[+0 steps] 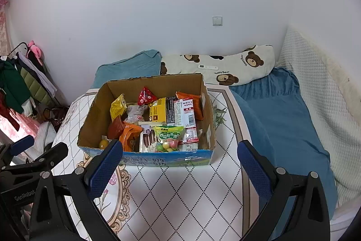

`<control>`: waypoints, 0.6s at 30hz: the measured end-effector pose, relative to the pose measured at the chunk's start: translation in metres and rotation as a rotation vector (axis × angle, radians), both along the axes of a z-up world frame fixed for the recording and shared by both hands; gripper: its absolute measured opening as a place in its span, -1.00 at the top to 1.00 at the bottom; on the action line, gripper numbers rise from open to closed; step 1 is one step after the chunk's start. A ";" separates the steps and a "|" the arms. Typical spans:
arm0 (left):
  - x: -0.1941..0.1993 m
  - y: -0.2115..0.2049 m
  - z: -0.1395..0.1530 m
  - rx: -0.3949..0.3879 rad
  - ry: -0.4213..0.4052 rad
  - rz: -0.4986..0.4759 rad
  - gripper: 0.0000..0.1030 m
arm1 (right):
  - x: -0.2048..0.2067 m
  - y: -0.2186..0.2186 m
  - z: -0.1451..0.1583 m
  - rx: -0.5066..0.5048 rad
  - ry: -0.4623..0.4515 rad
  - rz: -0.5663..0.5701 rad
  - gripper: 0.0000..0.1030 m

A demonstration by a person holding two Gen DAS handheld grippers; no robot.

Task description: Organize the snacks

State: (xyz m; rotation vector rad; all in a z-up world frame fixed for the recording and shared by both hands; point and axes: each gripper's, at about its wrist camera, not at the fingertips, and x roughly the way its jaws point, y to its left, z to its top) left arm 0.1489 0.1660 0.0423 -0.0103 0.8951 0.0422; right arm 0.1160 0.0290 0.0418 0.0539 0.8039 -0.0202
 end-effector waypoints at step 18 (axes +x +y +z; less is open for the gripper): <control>0.001 0.002 -0.003 -0.008 -0.001 0.001 -1.00 | -0.002 0.000 0.003 -0.006 0.000 0.000 -1.00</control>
